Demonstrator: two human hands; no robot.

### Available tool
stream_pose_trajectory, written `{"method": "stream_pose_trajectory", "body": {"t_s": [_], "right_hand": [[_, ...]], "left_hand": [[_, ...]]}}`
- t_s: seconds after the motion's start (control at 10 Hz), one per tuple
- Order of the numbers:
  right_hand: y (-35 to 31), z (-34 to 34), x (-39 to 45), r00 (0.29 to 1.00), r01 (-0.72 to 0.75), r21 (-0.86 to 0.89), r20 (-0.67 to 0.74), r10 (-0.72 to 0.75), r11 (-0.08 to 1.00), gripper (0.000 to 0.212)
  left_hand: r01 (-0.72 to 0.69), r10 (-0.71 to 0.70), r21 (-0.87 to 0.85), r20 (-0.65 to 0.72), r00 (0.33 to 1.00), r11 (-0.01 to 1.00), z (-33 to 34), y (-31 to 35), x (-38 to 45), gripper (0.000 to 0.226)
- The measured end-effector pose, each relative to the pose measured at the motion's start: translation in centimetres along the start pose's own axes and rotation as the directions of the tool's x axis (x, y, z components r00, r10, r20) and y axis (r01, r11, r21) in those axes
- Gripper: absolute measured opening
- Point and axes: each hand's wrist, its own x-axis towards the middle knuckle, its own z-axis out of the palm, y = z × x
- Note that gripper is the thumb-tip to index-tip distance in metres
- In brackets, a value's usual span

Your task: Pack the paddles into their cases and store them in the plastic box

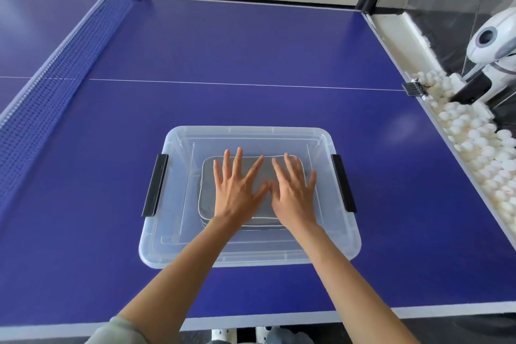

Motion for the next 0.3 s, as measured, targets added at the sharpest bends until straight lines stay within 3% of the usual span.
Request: {"method": "stream_pose_trajectory", "body": {"t_s": [0.1, 0.3], "right_hand": [[-0.7, -0.1, 0.2, 0.999, 0.001, -0.064, 0.045, 0.002, 0.998, 0.051], [-1.1, -5.9, 6.7, 0.980, 0.111, -0.037, 0.168, -0.103, 0.993, 0.048]], "left_hand": [[-0.038, 0.024, 0.153, 0.092, 0.995, 0.987, -1.0, -1.6, -0.9, 0.055], [0.025, -0.052, 0.173, 0.155, 0.986, 0.985, -6.7, -1.9, 3.8, 0.051]]}}
